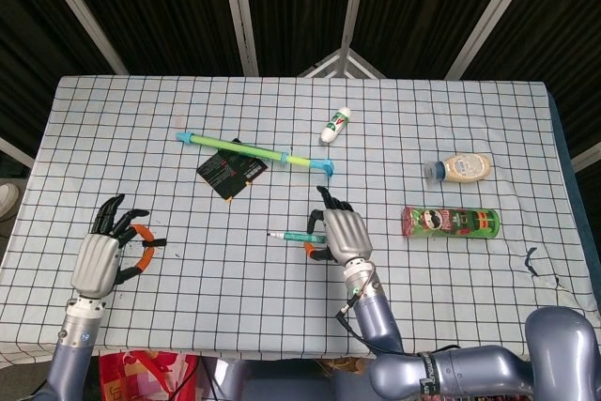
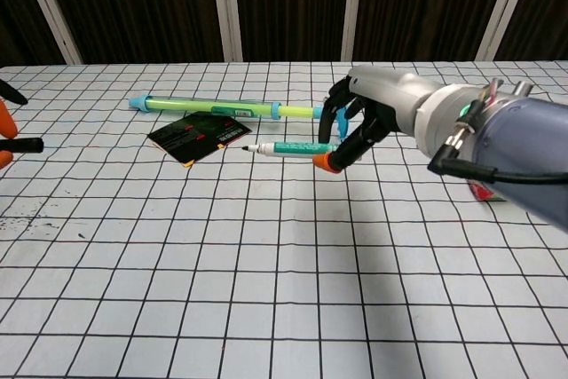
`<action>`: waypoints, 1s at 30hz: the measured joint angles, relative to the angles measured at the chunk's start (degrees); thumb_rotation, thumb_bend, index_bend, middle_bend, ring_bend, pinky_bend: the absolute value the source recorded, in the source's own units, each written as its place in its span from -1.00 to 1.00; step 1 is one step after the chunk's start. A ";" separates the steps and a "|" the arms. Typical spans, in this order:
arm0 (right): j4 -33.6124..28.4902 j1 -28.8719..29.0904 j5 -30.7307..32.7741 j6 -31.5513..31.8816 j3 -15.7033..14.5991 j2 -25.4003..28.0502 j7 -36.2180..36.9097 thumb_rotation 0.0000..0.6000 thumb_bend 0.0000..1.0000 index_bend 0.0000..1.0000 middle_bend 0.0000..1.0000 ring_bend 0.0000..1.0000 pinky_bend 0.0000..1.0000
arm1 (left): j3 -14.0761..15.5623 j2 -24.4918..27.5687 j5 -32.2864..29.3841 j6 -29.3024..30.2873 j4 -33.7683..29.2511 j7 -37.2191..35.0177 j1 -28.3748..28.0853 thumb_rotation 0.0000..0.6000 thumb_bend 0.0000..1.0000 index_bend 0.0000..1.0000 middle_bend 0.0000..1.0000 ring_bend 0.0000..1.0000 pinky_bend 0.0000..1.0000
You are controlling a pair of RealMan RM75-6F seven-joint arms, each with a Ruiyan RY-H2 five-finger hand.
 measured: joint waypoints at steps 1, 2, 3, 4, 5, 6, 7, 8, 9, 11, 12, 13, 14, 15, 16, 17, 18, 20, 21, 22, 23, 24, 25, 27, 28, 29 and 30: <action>1.12 -0.27 -0.43 -0.95 -0.46 -0.22 0.99 1.00 0.02 0.40 -0.86 -0.67 -0.67 | -0.13 -0.35 -0.53 -0.71 1.03 -0.58 -0.13 1.00 0.04 0.14 -0.49 -1.00 -0.94; 1.97 -0.48 -0.77 -1.67 -0.84 -0.39 1.74 1.00 0.02 0.40 -0.86 -0.67 -0.68 | -0.22 -0.71 -1.02 -1.47 1.98 -1.19 -0.25 1.00 0.04 0.13 -0.49 -1.00 -0.94; 2.83 -0.69 -1.10 -2.35 -1.23 -0.57 2.48 1.00 0.02 0.40 -0.86 -0.67 -0.69 | -0.26 -1.17 -1.55 -2.44 3.14 -1.83 -0.42 1.00 0.04 0.13 -0.50 -1.00 -0.94; 4.00 -0.95 -1.64 -3.19 -1.75 -0.81 3.41 1.00 0.02 0.40 -0.86 -0.67 -0.70 | -0.26 -1.50 -1.83 -3.00 3.97 -2.05 -0.54 1.00 0.04 0.13 -0.50 -1.00 -0.94; 4.91 -1.15 -2.11 -3.73 -2.13 -1.00 4.07 1.00 0.02 0.40 -0.86 -0.67 -0.70 | -0.24 -1.84 -2.07 -3.47 4.78 -2.13 -0.65 1.00 0.04 0.12 -0.50 -1.00 -0.94; 5.86 -1.34 -2.60 -4.23 -2.50 -1.20 4.65 1.00 0.02 0.40 -0.86 -0.67 -0.71 | -0.21 -2.33 -2.42 -4.17 5.82 -2.26 -0.79 1.00 0.04 0.12 -0.51 -1.00 -0.94; 7.23 -1.59 -3.35 -4.85 -2.97 -1.50 5.32 1.00 0.02 0.40 -0.87 -0.67 -0.72 | -0.20 -2.71 -2.71 -4.71 6.51 -2.38 -0.89 1.00 0.04 0.11 -0.51 -1.00 -0.94; 8.31 -1.77 -3.90 -5.30 -3.30 -1.73 5.86 1.00 0.02 0.40 -0.87 -0.67 -0.73 | -0.19 -3.07 -2.98 -5.16 7.14 -2.52 -0.98 1.00 0.03 0.09 -0.52 -1.00 -0.94; 9.44 -1.97 -4.46 -5.77 -3.63 -1.96 6.46 1.00 0.02 0.40 -0.86 -0.67 -0.74 | -0.20 -3.50 -3.28 -5.63 7.81 -2.74 -1.10 1.00 0.03 0.05 -0.53 -1.00 -0.94; 12.16 -2.43 -5.72 -6.97 -4.28 -2.52 8.02 1.00 0.02 0.40 -0.86 -0.67 -0.75 | -0.21 -3.96 -3.51 -5.96 8.52 -3.15 -1.23 1.00 0.02 -0.06 -0.58 -1.00 -0.94; 13.30 -2.63 -6.23 -7.48 -4.52 -2.75 8.69 1.00 0.02 0.38 -0.87 -0.68 -0.77 | -0.20 -4.11 -3.60 -6.18 8.78 -3.37 -1.30 1.00 0.01 -0.14 -0.61 -1.00 -0.95; 14.72 -2.87 -6.84 -8.09 -4.78 -3.03 9.46 1.00 0.02 0.31 -0.87 -0.69 -0.79 | -0.17 -4.16 -3.65 -6.37 8.85 -3.47 -1.33 1.00 -0.02 -0.31 -0.69 -1.00 -0.97; 15.72 -3.01 -7.25 -8.48 -4.93 -3.24 9.92 1.00 0.02 0.23 -0.87 -0.70 -0.81 | -0.12 -4.16 -3.71 -6.61 8.88 -3.53 -1.38 1.00 -0.06 -0.51 -0.79 -1.00 -0.99; 16.71 -3.14 -7.62 -8.83 -5.05 -3.45 10.30 1.00 0.02 0.10 -0.86 -0.72 -0.83 | -0.02 -4.11 -3.78 -7.03 8.87 -3.58 -1.44 1.00 -0.09 -0.72 -0.89 -1.00 -1.00; 17.96 -3.31 -8.05 -9.27 -5.20 -3.73 10.71 1.00 -0.03 -0.06 -0.86 -0.73 -0.85 | 0.12 -3.98 -3.82 -7.44 8.75 -3.59 -1.50 1.00 -0.10 -0.83 -0.94 -1.00 -1.00; 18.82 -3.43 -8.30 -9.54 -5.29 -3.94 10.90 1.00 -0.08 -0.17 -0.87 -0.75 -0.86 | 0.31 -3.76 -3.85 -7.94 8.52 -3.59 -1.56 1.00 -0.11 -0.94 -0.99 -1.00 -1.00; 19.57 -3.54 -8.49 -9.74 -5.36 -4.14 10.96 1.00 -0.20 -0.35 -0.87 -0.77 -0.88 | 0.62 -3.26 -3.84 -8.62 7.97 -3.53 -1.65 1.00 -0.13 -0.99 -1.00 -1.00 -1.00; 20.51 -3.74 -8.49 -9.75 -5.46 -4.42 10.39 1.00 -0.41 -0.63 -0.88 -0.80 -0.91 | 0.97 -2.26 -3.72 -9.25 6.72 -3.38 -1.79 1.00 -0.15 -1.00 -1.00 -1.00 -1.00; 20.53 -3.81 -8.37 -9.64 -5.47 -4.45 9.91 1.00 -0.50 -0.77 -0.90 -0.83 -0.93 | 1.14 -1.51 -3.50 -9.35 5.71 -3.34 -1.86 1.00 -0.15 -1.00 -1.00 -1.00 -1.00; 20.37 -3.92 -8.06 -9.45 -5.47 -4.42 9.14 1.00 -0.55 -0.89 -0.92 -0.84 -0.95 | 1.25 -0.90 -3.30 -9.32 4.89 -3.34 -1.89 1.00 -0.15 -1.00 -1.00 -1.00 -1.00; 20.05 -3.99 -7.68 -9.29 -5.44 -4.31 8.49 1.00 -0.57 -0.94 -0.93 -0.85 -0.95 | 1.34 -0.26 -3.08 -9.23 4.02 -3.34 -1.90 1.00 -0.15 -1.00 -1.00 -1.00 -1.00; 19.55 -4.08 -7.29 -9.12 -5.38 -4.13 7.92 1.00 -0.59 -0.98 -0.95 -0.86 -0.96 | 1.40 0.59 -2.71 -8.89 2.80 -3.36 -1.87 1.00 -0.15 -1.00 -1.00 -1.00 -1.00; 18.60 -4.23 -6.96 -8.86 -5.24 -3.72 7.44 1.00 -0.59 -1.00 -0.97 -0.87 -0.97 | 1.43 1.29 -2.36 -8.38 1.81 -3.35 -1.79 1.00 -0.15 -1.00 -1.00 -1.00 -1.00; 16.68 -4.60 -6.79 -8.28 -4.97 -2.80 7.11 1.00 -0.59 -1.00 -0.99 -0.88 -0.98 | 1.51 3.20 -1.51 -6.68 -0.47 -3.10 -1.43 1.00 -0.15 -1.00 -1.00 -1.00 -1.00; 15.13 -4.96 -6.87 -7.74 -4.80 -1.94 7.04 1.00 -0.59 -1.00 -0.99 -0.89 -0.98 | 1.52 4.09 -1.11 -5.72 -1.33 -2.86 -1.17 1.00 -0.15 -1.00 -1.00 -1.00 -1.00; 13.82 -5.31 -7.02 -7.29 -4.69 -1.13 7.03 1.00 -0.59 -1.00 -0.99 -0.89 -0.98 | 1.53 4.99 -0.69 -4.61 -2.16 -2.55 -0.87 1.00 -0.15 -1.00 -1.00 -1.00 -1.00; 12.41 -5.70 -7.22 -6.80 -4.60 -0.18 7.05 1.00 -0.59 -1.00 -0.99 -0.89 -0.98 | 1.54 6.29 -0.22 -2.95 -3.40 -1.91 -0.29 1.00 -0.15 -0.97 -1.00 -1.00 -0.99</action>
